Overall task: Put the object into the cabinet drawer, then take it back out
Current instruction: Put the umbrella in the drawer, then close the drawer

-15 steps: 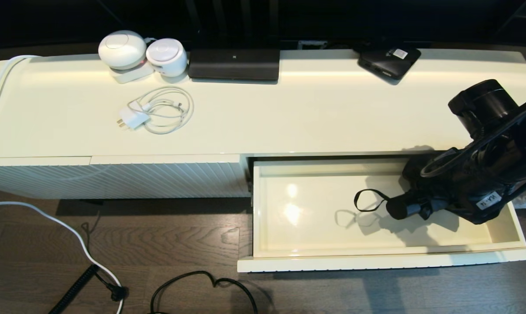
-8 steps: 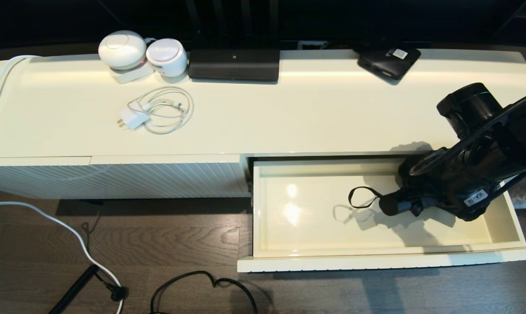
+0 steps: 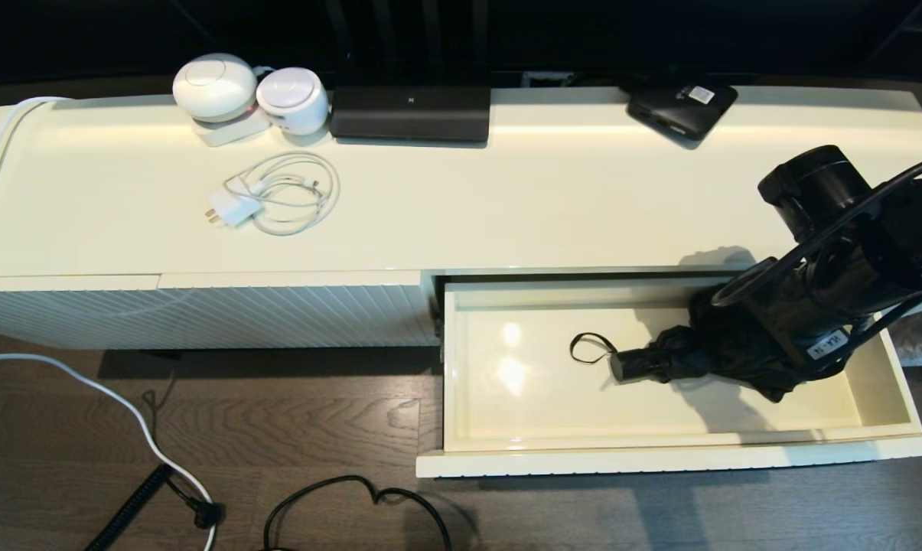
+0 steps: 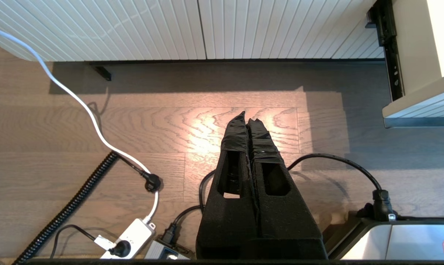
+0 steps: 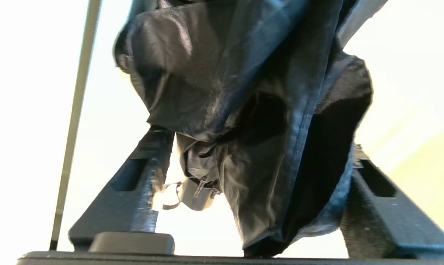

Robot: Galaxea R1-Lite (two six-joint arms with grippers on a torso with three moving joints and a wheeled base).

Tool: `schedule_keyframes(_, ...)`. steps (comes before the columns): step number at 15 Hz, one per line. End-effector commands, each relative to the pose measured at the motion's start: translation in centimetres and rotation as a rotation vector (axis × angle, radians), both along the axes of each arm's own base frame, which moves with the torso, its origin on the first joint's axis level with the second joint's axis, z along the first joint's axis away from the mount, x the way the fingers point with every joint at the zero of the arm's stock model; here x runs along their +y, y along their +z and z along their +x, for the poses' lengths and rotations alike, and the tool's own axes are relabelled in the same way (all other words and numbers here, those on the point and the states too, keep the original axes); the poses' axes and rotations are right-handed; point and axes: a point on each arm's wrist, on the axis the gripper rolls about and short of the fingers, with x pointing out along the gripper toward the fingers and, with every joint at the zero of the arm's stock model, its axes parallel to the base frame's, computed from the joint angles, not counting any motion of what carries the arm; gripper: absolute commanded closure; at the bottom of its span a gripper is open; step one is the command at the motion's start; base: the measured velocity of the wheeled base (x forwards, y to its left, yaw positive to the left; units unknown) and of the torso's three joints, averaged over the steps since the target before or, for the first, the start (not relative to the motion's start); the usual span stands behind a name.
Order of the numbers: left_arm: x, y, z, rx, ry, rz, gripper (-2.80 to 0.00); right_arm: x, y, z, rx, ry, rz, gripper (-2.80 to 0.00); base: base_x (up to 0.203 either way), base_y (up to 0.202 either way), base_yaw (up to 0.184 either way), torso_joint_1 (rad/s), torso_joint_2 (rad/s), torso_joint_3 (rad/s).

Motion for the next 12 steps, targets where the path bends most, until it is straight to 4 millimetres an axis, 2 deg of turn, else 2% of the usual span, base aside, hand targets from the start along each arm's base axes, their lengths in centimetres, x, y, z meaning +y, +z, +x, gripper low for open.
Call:
schedule_keyframes(1,0.0,0.0,0.0,-0.001,0.001,-0.001,0.0,-0.1,0.7,-0.5,-0.019,-0.008,0.008,-2.8,0.0,0.0,0.0,0.0,0.0,0.0)
schedule_keyframes(7,0.0,0.0,0.0,-0.001,0.0,-0.001,0.0,-1.2,4.6,-4.9,-0.066,-0.006,0.007,-2.8,0.0,0.0,0.0,0.0,0.0,0.0)
schedule_keyframes(10,0.0,0.0,0.0,-0.001,0.001,-0.001,0.0,-1.7,6.5,-7.8,-0.083,-0.015,-0.035,-2.8,0.0,0.0,0.0,0.0,0.0,0.0)
schedule_keyframes(12,0.0,0.0,0.0,-0.001,-0.001,-0.001,0.0,-2.3,8.1,-10.4,-0.127,-0.001,-0.084,-2.8,0.0,0.0,0.0,0.0,0.0,0.0)
